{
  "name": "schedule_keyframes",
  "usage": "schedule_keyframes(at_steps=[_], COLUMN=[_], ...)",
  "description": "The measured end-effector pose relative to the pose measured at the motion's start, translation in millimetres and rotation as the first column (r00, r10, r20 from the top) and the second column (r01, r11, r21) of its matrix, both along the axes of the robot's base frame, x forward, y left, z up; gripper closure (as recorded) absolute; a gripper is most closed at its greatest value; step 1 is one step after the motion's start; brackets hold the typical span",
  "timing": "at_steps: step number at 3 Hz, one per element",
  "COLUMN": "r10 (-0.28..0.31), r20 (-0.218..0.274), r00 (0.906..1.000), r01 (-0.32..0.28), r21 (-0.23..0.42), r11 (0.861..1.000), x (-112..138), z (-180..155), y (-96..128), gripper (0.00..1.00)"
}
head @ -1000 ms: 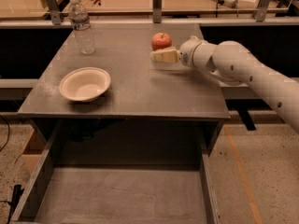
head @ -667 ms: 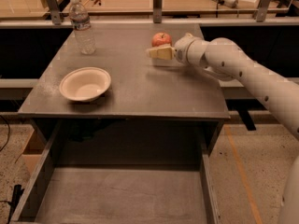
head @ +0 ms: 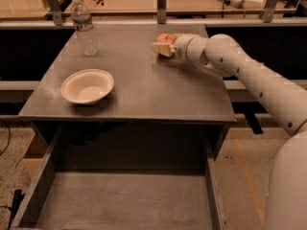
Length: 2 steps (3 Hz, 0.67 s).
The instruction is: Place apple into top drawer
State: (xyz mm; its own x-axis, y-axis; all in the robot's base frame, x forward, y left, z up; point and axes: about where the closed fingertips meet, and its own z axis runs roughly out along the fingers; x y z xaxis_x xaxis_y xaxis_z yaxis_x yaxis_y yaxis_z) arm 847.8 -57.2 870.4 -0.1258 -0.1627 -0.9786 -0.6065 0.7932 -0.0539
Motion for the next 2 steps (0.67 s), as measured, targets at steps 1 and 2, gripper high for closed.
schedule_keyframes(at_steps=[1,2], r10=[0.043,0.104], r20=[-0.002,0.007], r00=[0.9991,0.9945], r01=[-0.043,-0.104], r21=[-0.027,-0.034], r11=[0.999,0.994], x=[2,-25], z=[-1,17], y=[9,4], gripper=[0.65,0.88])
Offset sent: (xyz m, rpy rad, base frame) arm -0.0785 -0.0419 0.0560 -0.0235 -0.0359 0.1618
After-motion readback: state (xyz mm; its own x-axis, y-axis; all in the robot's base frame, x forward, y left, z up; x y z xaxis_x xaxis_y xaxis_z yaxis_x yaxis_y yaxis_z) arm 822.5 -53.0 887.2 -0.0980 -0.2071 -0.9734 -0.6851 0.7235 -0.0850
